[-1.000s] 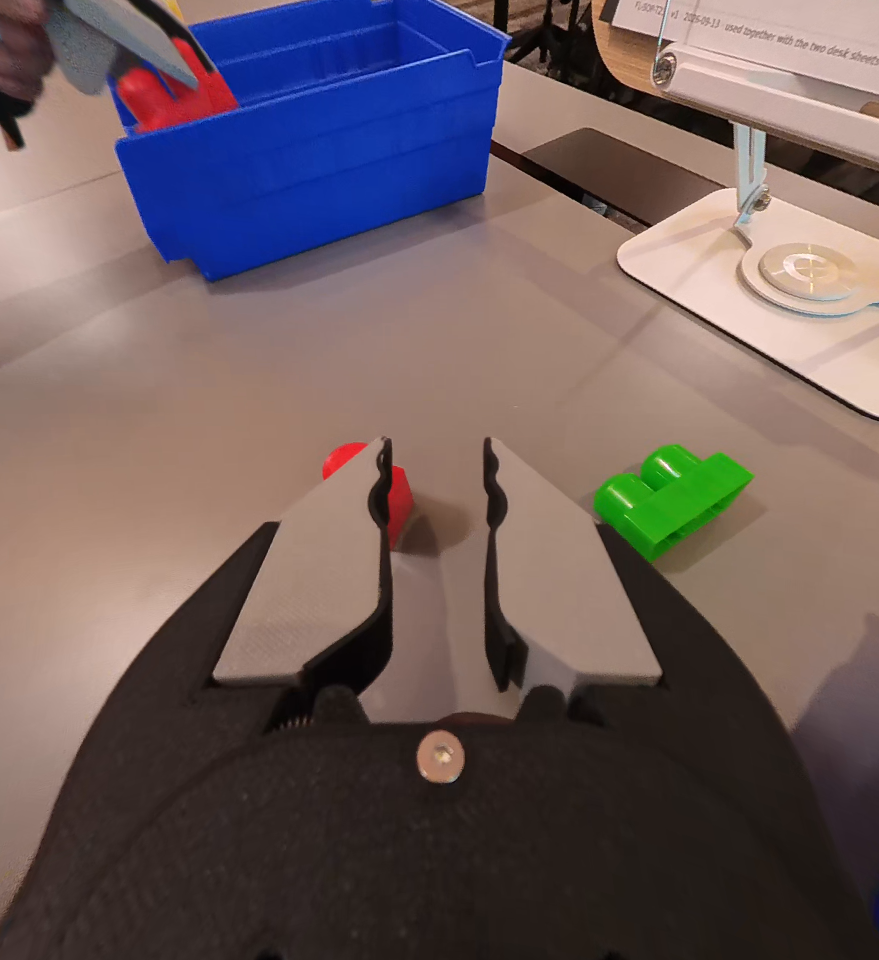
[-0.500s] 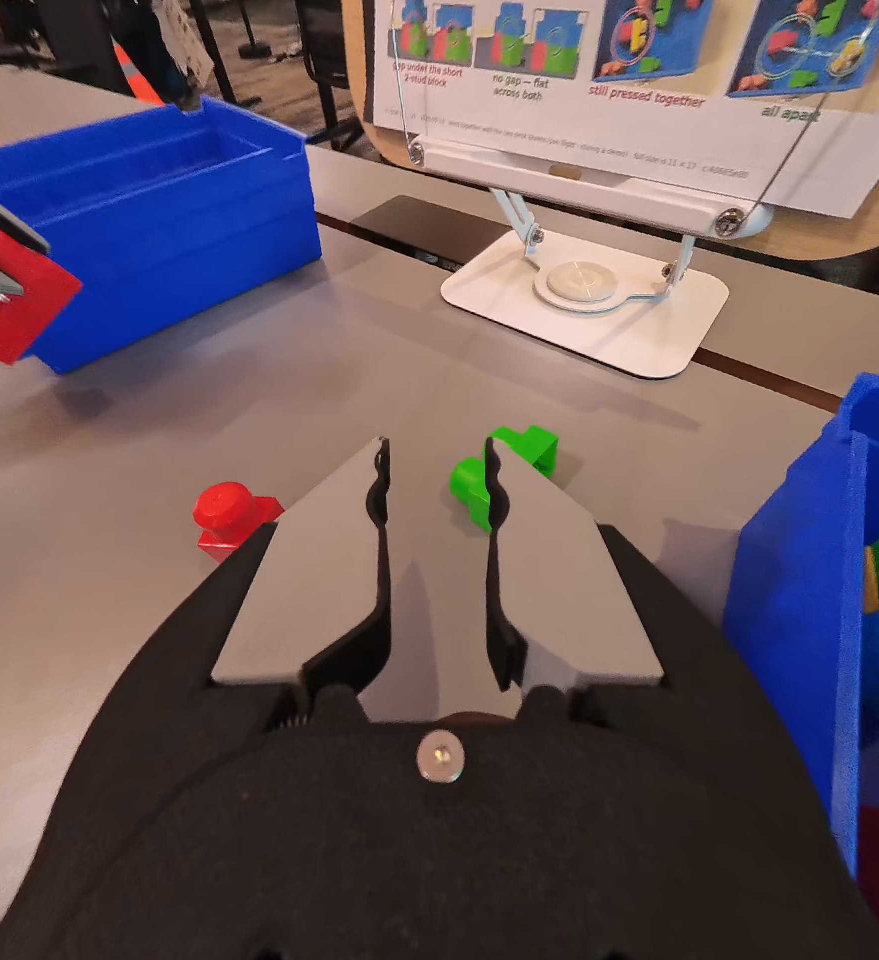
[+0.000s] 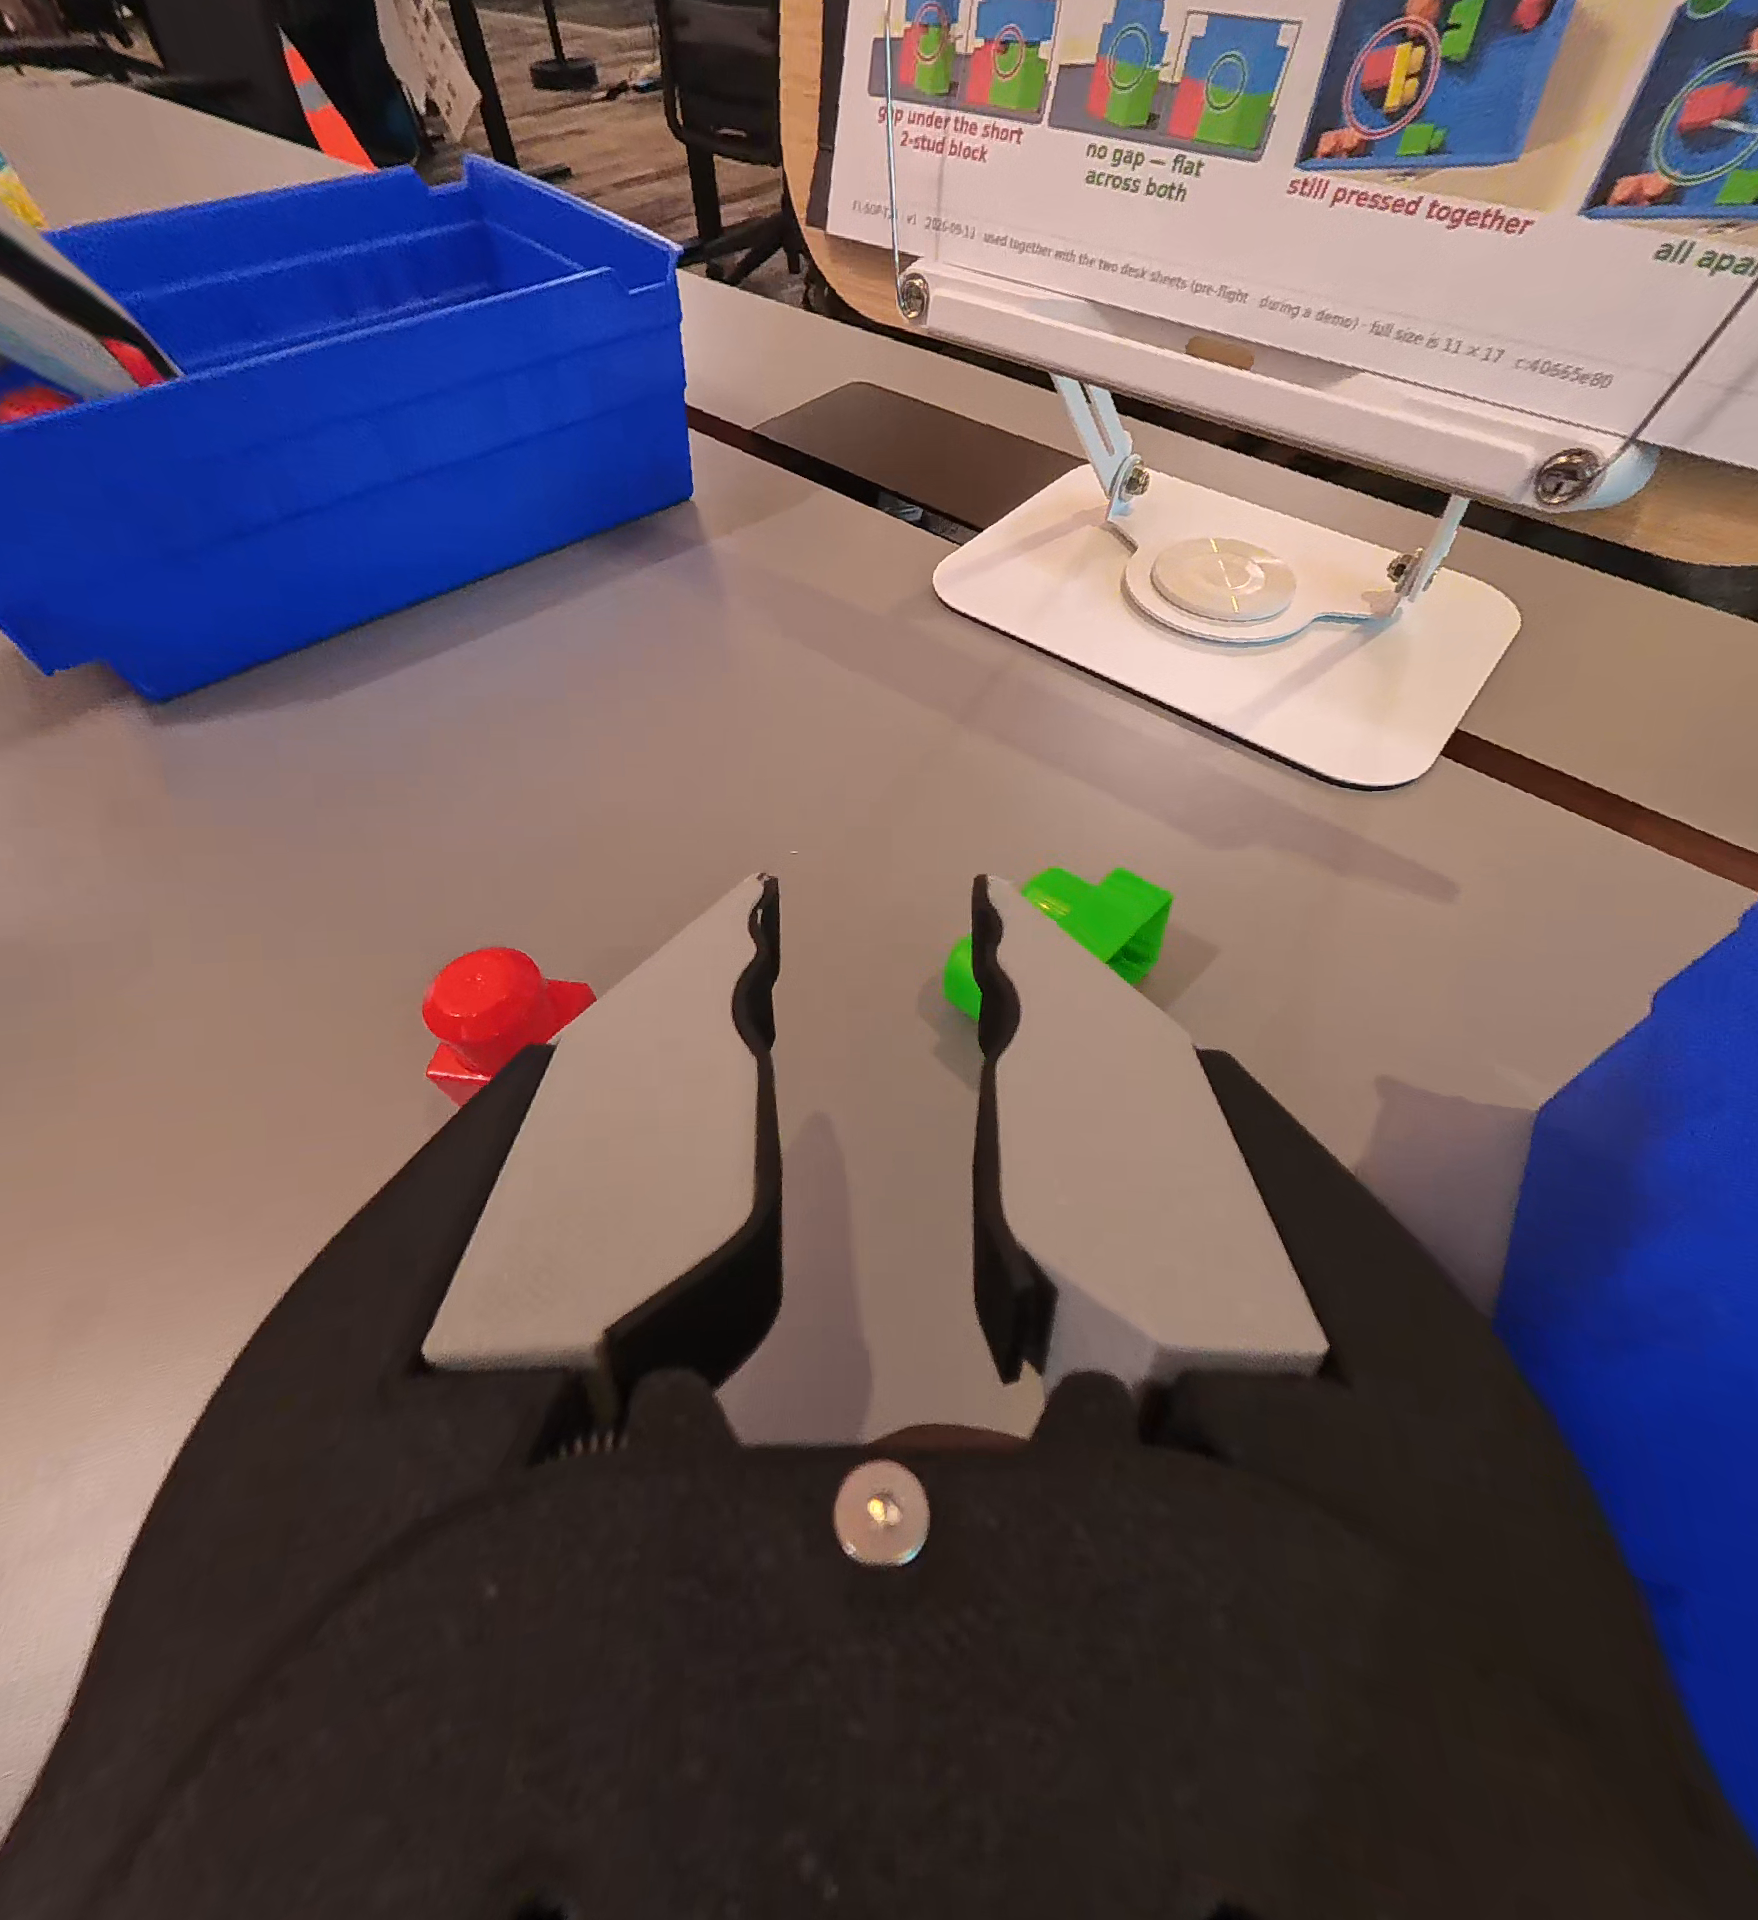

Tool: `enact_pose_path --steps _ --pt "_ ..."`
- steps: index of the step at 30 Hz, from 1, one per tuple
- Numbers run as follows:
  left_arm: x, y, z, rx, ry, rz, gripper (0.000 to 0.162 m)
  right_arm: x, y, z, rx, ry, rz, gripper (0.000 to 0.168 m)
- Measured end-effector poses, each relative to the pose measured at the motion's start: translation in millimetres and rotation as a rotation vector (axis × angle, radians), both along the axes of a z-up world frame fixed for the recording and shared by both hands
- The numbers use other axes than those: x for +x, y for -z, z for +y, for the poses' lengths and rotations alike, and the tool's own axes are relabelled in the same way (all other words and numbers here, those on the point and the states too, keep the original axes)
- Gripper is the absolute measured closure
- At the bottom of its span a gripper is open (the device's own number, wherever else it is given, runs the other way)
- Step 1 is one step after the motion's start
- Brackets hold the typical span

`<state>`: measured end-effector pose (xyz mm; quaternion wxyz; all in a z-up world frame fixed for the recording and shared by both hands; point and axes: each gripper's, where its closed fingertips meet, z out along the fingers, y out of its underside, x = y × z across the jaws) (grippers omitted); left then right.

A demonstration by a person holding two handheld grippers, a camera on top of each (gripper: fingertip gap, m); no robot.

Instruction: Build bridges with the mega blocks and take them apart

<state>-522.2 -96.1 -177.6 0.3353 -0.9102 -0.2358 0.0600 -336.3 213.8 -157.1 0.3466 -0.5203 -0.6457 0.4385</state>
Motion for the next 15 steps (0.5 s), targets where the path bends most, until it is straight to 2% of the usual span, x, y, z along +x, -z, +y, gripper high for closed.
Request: enact_pose_path --steps 2,5,6,9,11,15 --pt "-9.0 11.3 -2.3 -0.037 0.015 -0.028 0.133 -0.6 1.8 -1.1 -0.004 -0.003 -0.004 0.134" --pt "-38.0 13.8 -7.6 -0.053 -0.019 -0.040 0.101 -2.1 5.2 -0.7 -0.016 -0.002 -0.014 0.134" --pt "-46.8 13.5 -8.6 -0.058 -0.013 -0.030 0.099 -2.7 6.1 -0.4 -0.024 -0.001 -0.015 0.134" --pt "-77.4 12.7 -0.2 -0.068 0.016 0.047 0.100 -4.0 9.5 -0.9 -0.050 -0.003 -0.022 0.134" --pt "-105.1 19.2 1.9 -0.145 0.026 0.147 0.100 -4.3 11.9 -1.3 -0.052 -0.007 -0.030 0.134" --pt "-123.3 45.1 6.1 -0.291 0.112 0.143 0.105 -3.5 12.1 -3.0 -0.050 -0.014 -0.030 0.134"
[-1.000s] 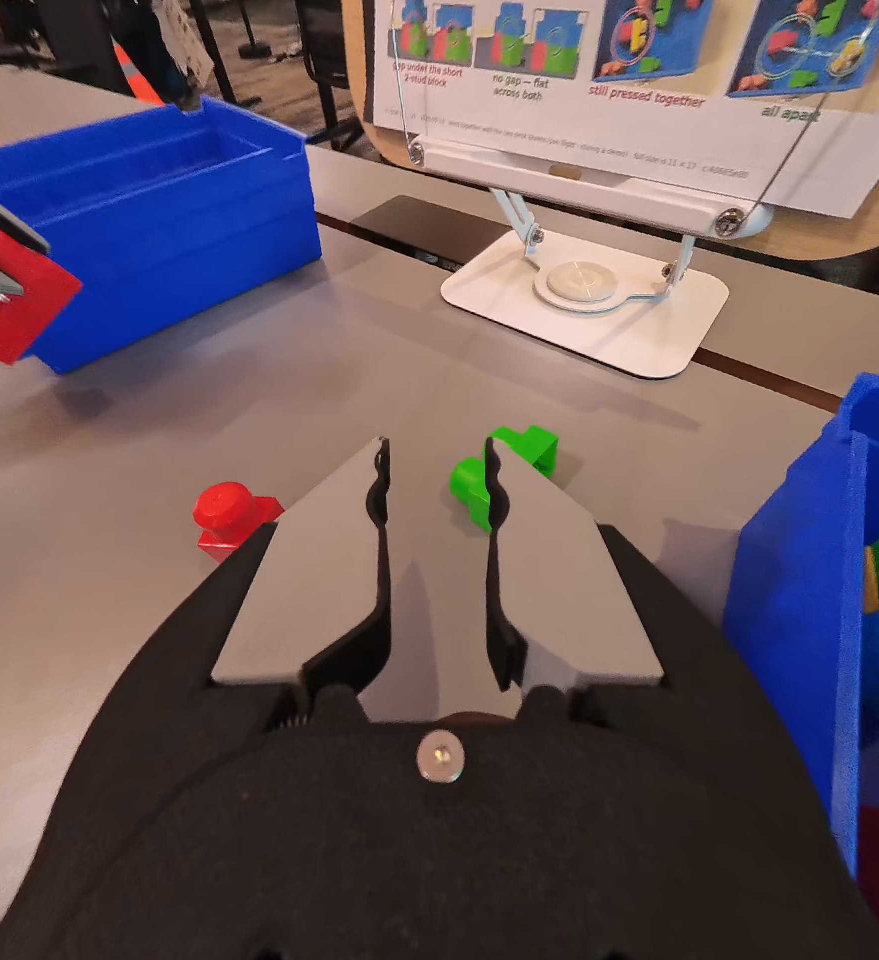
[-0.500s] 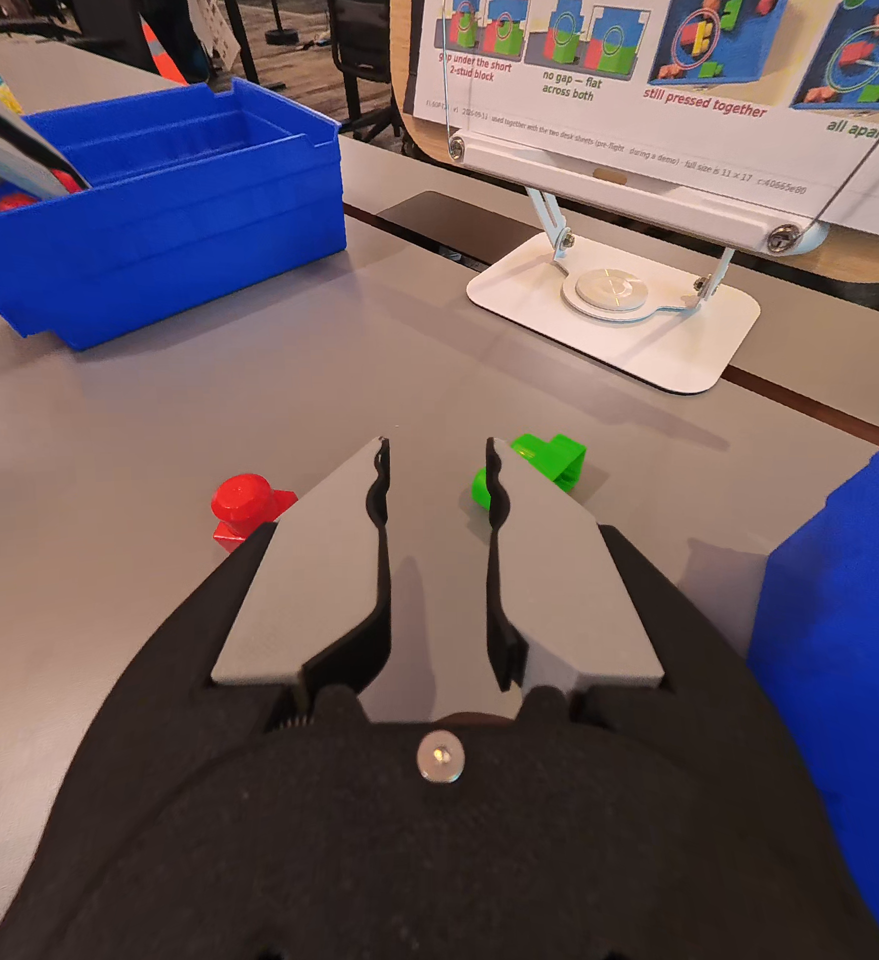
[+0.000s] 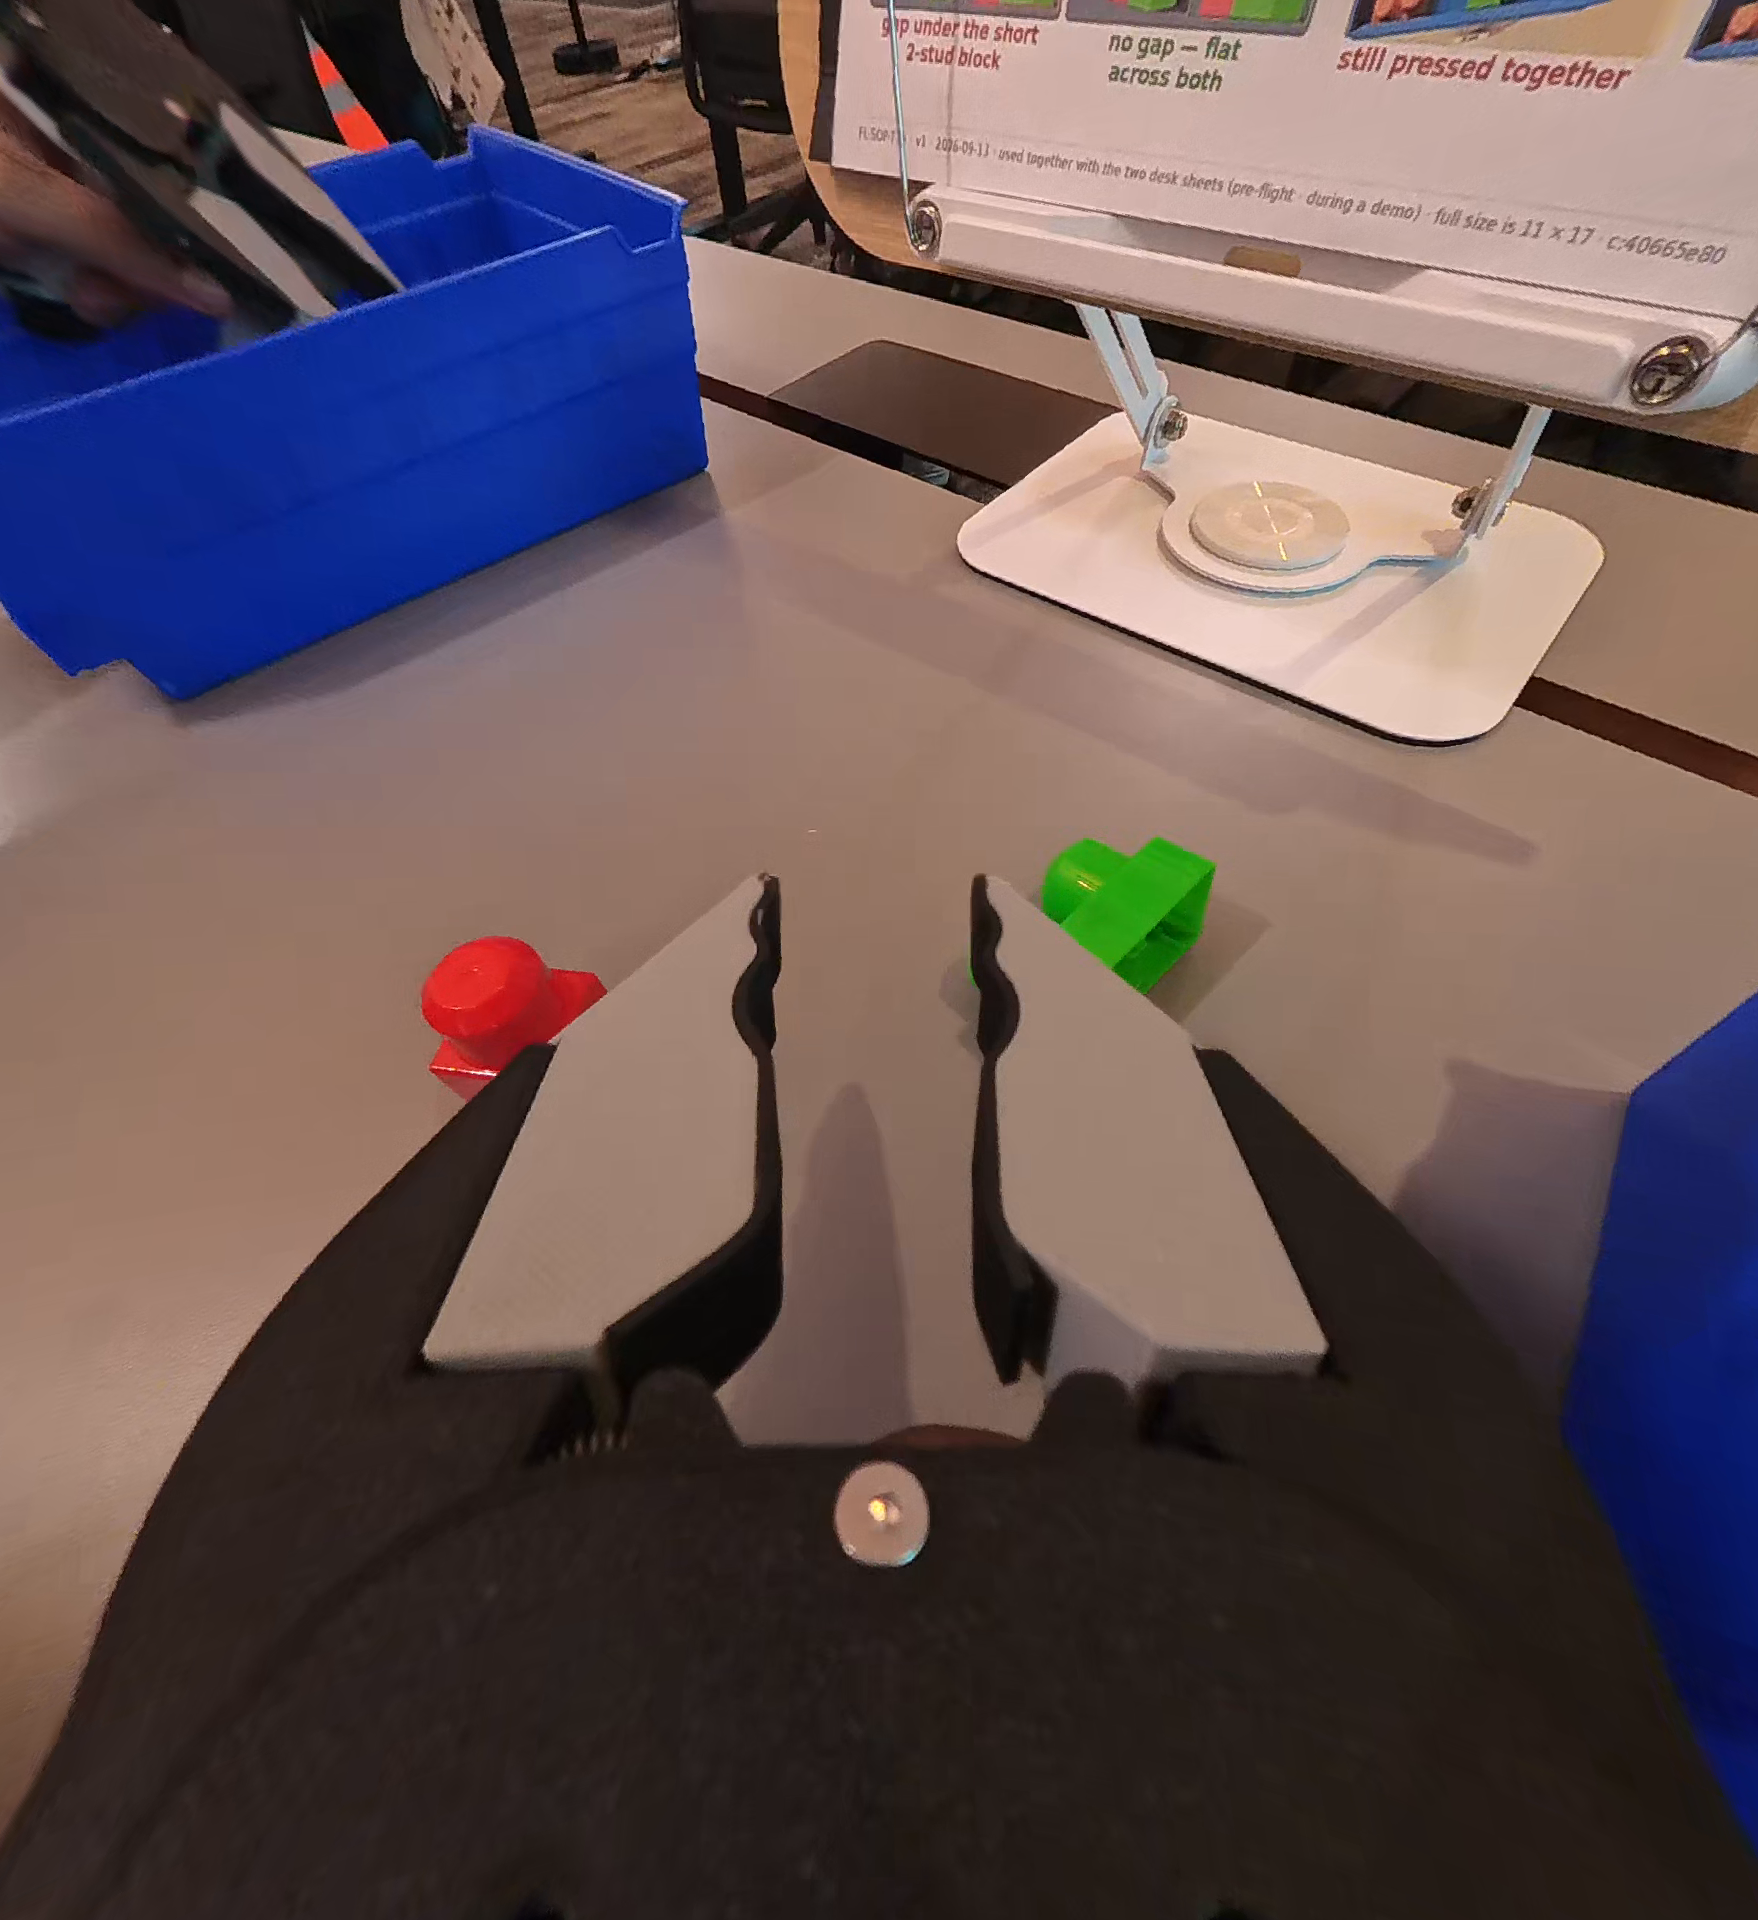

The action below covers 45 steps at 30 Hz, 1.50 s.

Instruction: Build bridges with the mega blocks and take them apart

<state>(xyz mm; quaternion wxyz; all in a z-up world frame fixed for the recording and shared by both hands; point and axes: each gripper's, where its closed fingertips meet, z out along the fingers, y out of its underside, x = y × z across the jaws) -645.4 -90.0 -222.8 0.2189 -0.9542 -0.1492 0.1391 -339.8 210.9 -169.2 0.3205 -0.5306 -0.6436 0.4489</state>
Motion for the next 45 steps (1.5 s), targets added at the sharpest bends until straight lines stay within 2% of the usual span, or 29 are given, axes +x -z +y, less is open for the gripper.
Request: enact_pose_path --steps 3,4,6,9,12,17,19,21,23,26,31,34,41,45 --pt "0.2 6.0 7.4 -0.032 0.035 -0.030 0.105 1.1 -3.7 -3.5 -0.005 -0.013 0.011 0.134" --pt "2.0 9.6 7.9 -0.054 0.044 -0.049 0.108 1.4 -5.2 -4.7 -0.006 -0.018 0.016 0.134" --pt "-2.1 18.7 -1.2 -0.142 0.017 -0.048 0.125 2.2 -7.8 -7.1 -0.011 -0.029 0.022 0.134" --pt "1.9 13.0 0.1 -0.136 -0.011 -0.062 0.127 3.9 -11.5 -9.4 -0.013 -0.040 0.033 0.135" --pt "9.2 -15.3 -1.5 -0.103 -0.010 -0.008 0.127 5.5 -15.5 -12.4 -0.021 -0.056 0.042 0.135" --pt "53.3 -92.9 -1.5 -0.096 0.070 0.136 0.127 6.6 -16.1 -18.9 -0.024 -0.081 0.036 0.135" --pt "88.7 -115.5 7.9 -0.154 0.154 0.187 0.128 7.0 -16.7 -22.4 -0.026 -0.093 0.037 0.135" --pt "127.1 -123.0 22.5 -0.267 0.244 0.238 0.128 7.7 -18.9 -25.5 -0.027 -0.102 0.043 0.135" --pt "157.6 -117.1 39.3 -0.430 0.339 0.334 0.127 8.4 -21.9 -25.7 -0.011 -0.100 0.055 0.135" --pt "181.1 -99.3 69.0 -0.654 0.462 0.583 0.127 8.6 -24.3 -19.7 0.036 -0.076 0.076 0.135" --pt "228.8 -30.1 98.2 -0.869 0.710 0.699 0.127 8.8 -26.1 -10.9 0.021 -0.058 0.089 0.136" --pt "243.9 -9.0 106.0 -0.928 0.804 0.705 0.127 9.2 -29.9 -8.3 -0.047 -0.064 0.099 0.136" --pt "268.0 0.5 119.7 -0.966 0.958 0.698 0.125 9.3 -33.4 -2.8 -0.108 -0.059 0.109 0.136" --pt "281.6 9.5 125.4 -0.872 0.931 0.605 0.101 9.3 -31.5 -3.8 -0.106 -0.063 0.099 0.135"
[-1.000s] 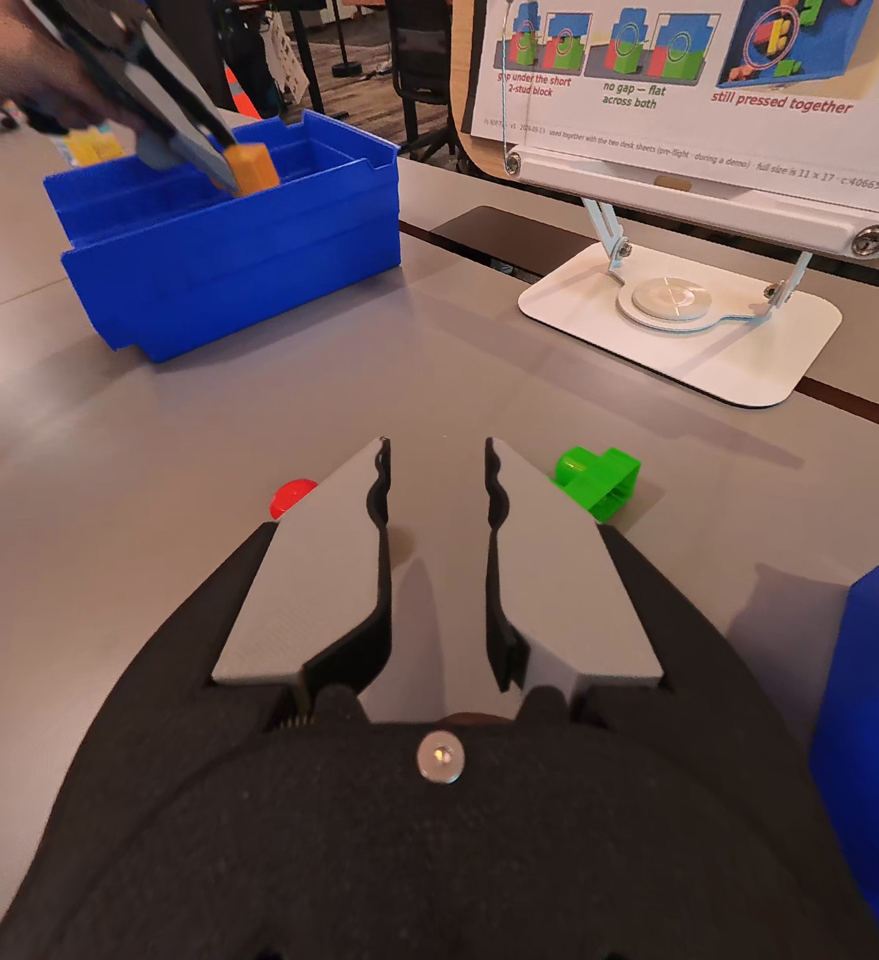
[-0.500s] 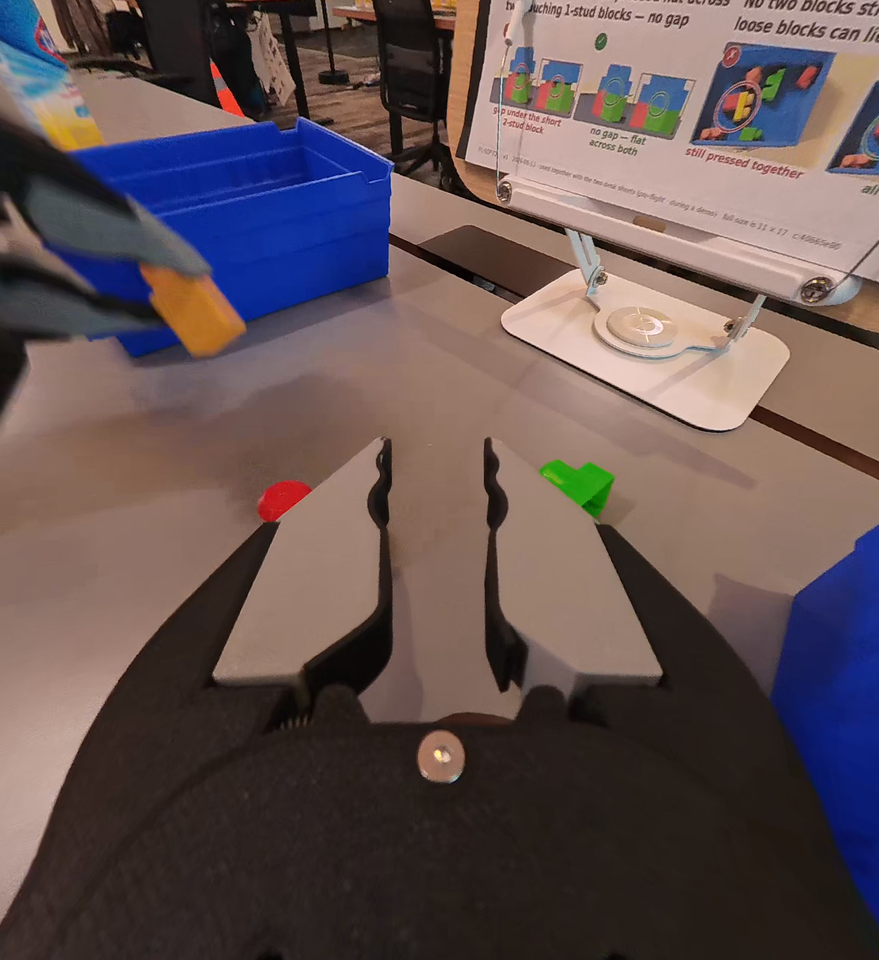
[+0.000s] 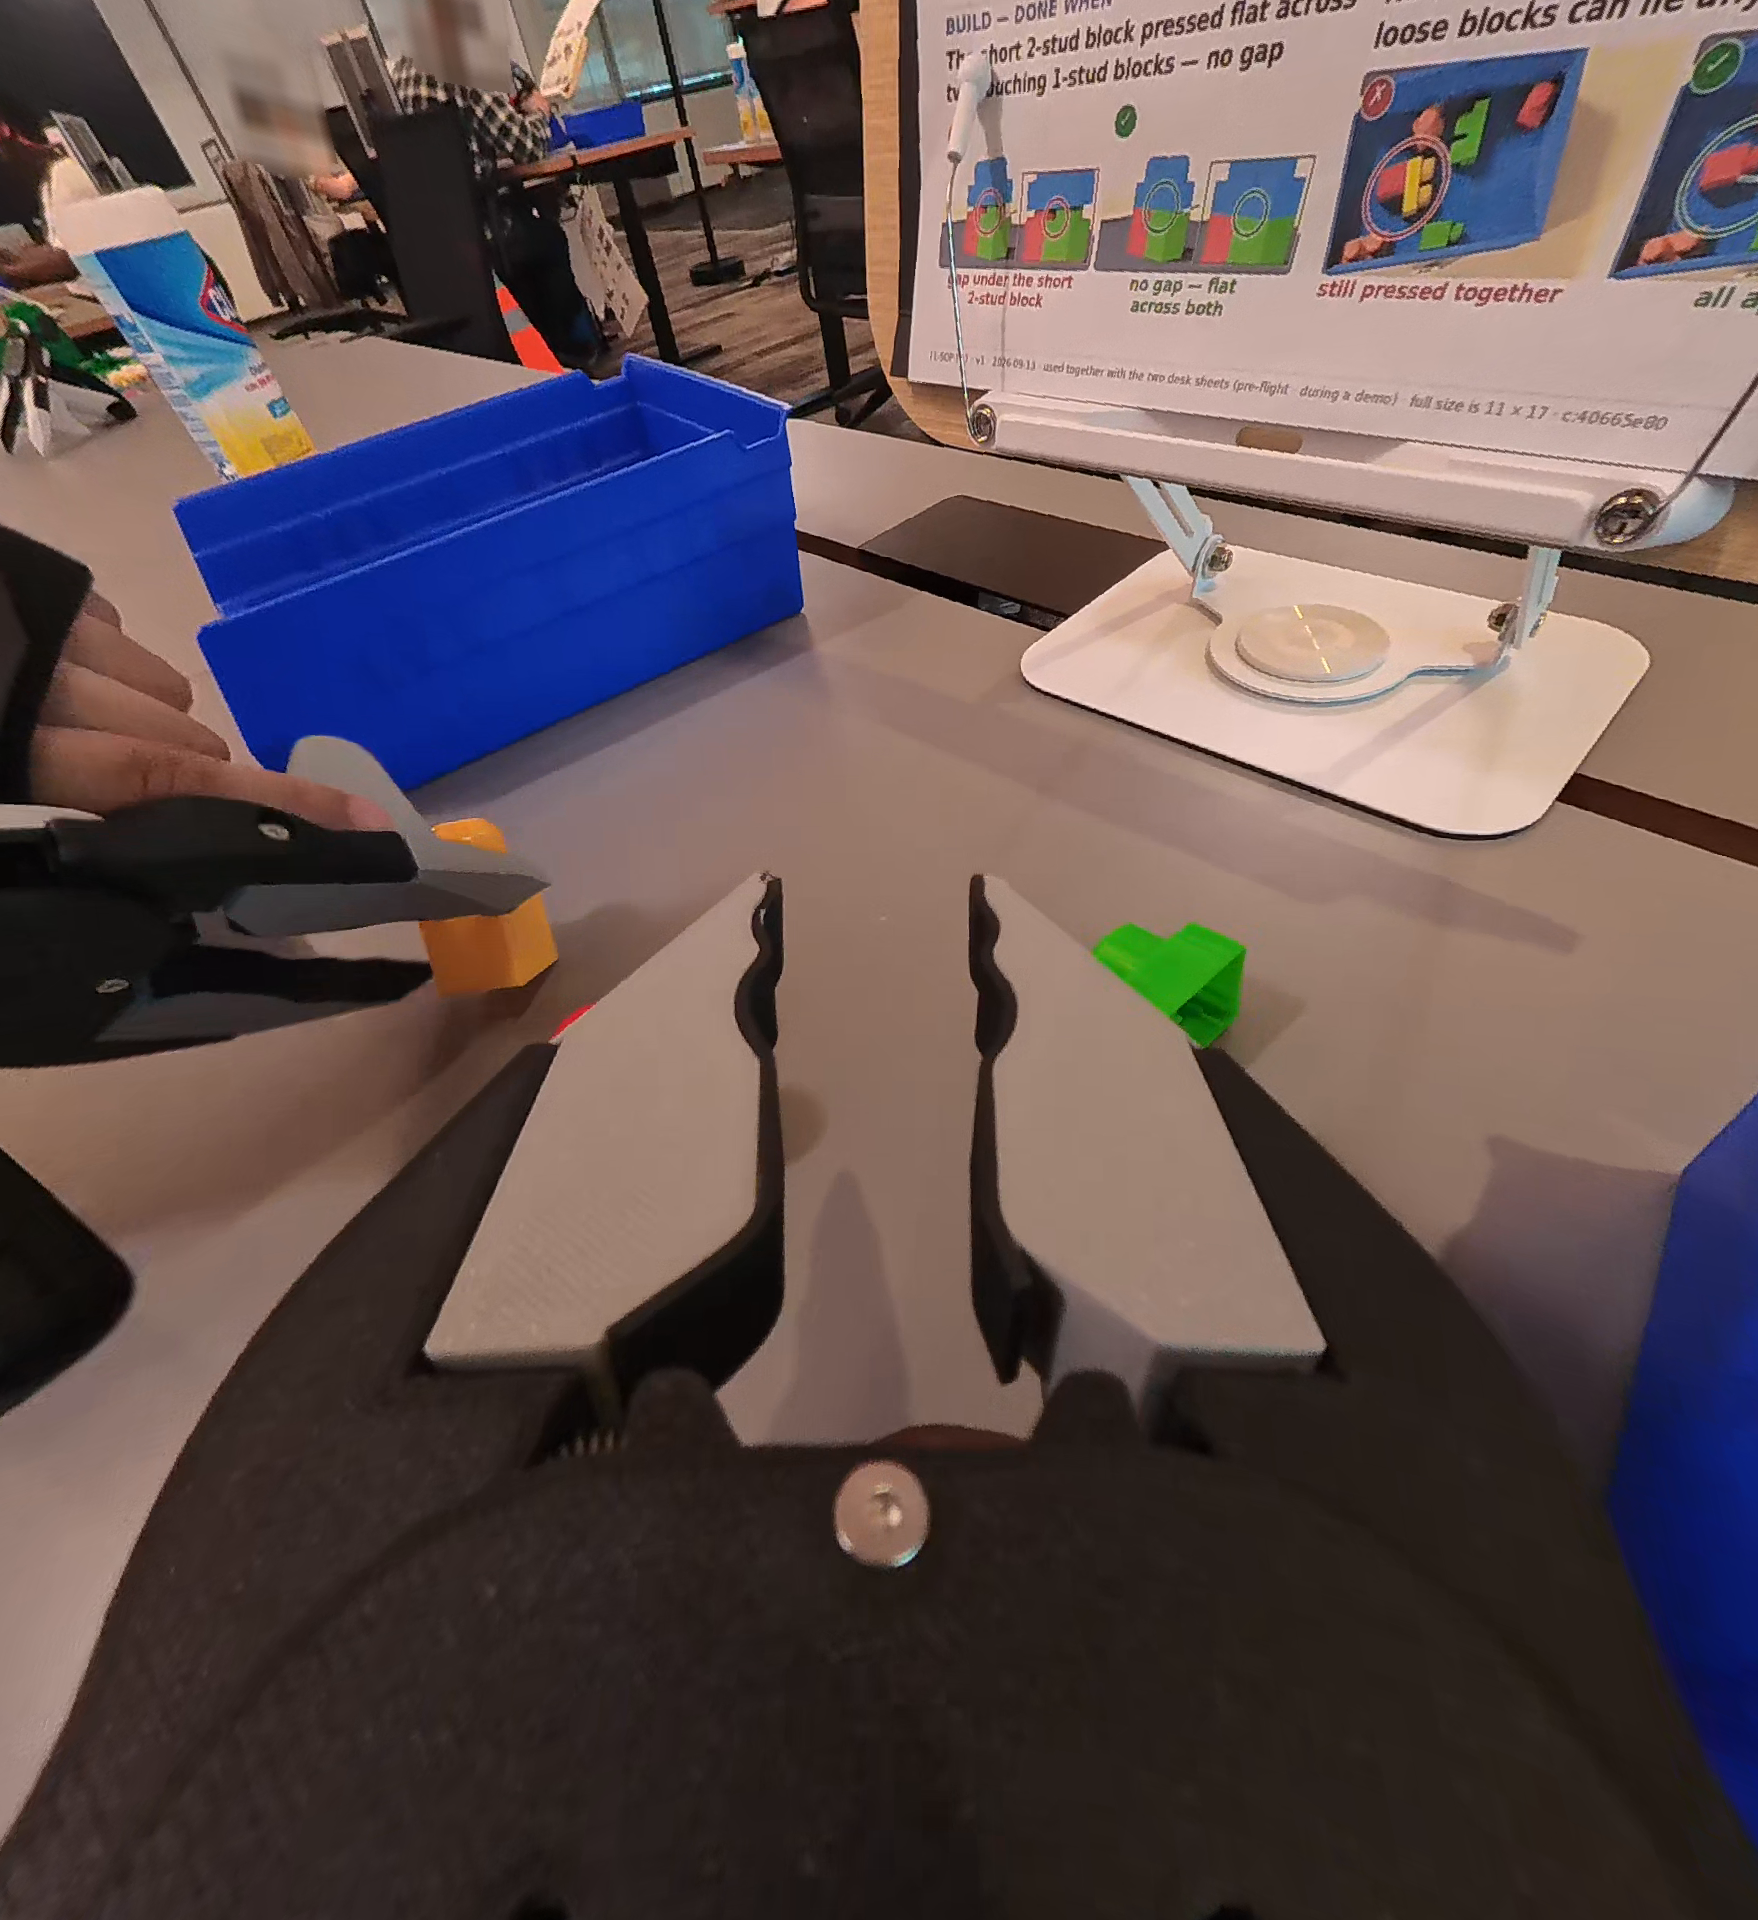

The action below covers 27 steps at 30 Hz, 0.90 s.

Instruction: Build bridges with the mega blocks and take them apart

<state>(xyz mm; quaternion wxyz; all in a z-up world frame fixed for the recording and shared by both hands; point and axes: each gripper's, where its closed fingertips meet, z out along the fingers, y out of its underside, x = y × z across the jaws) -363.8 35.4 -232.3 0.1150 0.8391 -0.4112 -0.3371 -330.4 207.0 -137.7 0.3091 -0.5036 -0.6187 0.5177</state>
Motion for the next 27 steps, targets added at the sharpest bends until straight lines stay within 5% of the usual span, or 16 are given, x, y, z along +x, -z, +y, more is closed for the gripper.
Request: enact_pose_path --steps 6,9,12,20,27 --pt "26.3 -25.7 17.0 0.399 -0.194 -0.323 0.079 -2.3 11.9 5.6 0.043 0.033 -0.053 0.132" --pt "26.1 -50.3 22.2 0.754 -0.410 -0.565 0.080 -5.2 27.7 11.1 0.077 0.078 -0.127 0.123" --pt "4.0 -43.8 5.4 0.958 -0.660 -0.667 0.076 -8.5 44.0 17.0 0.178 0.136 -0.185 0.119" --pt "-27.8 -8.3 -30.3 1.122 -0.804 -0.691 0.080 -20.8 80.9 41.9 0.253 0.251 -0.300 0.116" --pt "-35.5 11.0 -26.7 1.096 -0.849 -0.737 0.081 -37.7 98.0 42.1 0.268 0.256 -0.382 0.109"
